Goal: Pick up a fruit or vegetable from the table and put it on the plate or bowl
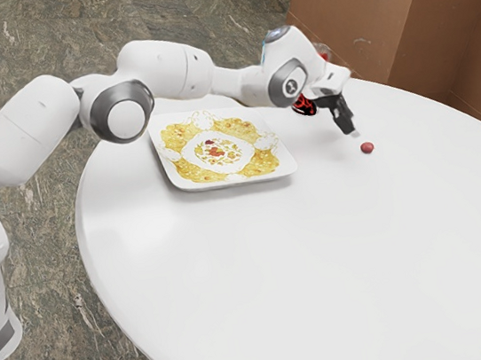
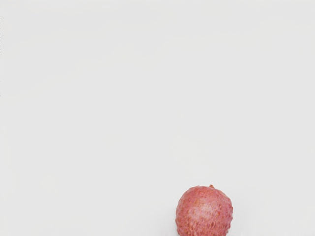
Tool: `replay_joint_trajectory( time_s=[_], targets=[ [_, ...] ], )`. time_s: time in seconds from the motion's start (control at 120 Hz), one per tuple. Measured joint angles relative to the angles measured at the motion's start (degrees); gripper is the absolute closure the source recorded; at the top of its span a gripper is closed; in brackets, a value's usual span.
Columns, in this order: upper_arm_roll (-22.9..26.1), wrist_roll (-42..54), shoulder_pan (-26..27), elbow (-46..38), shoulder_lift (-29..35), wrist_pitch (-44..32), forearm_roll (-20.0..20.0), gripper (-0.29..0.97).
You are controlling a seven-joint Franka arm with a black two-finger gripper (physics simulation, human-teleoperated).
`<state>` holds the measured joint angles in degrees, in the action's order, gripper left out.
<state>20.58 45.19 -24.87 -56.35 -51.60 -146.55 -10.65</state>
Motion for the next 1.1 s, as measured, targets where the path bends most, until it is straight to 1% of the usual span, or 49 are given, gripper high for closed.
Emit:
replay_joint_trajectory(
  time_s=[0.133, 0.458, 0.683, 0.867, 1.1],
  targets=[
    [1.05, 4.40, -0.65, 0.15, -0.61, -1.03, 0.23, 0.08],
    [3.19, 11.75, 0.04, 0.14, -2.09, -3.55, 0.36, 0.09],
    [4.02, 14.92, 0.44, 0.16, -3.78, -5.17, 0.37, 0.10],
    [4.14, 16.78, -0.35, 0.99, -4.86, -6.08, 0.37, 0.11],
    [6.47, 18.49, 0.60, 2.73, -6.29, -8.09, 0.44, 0.11]
  ],
)
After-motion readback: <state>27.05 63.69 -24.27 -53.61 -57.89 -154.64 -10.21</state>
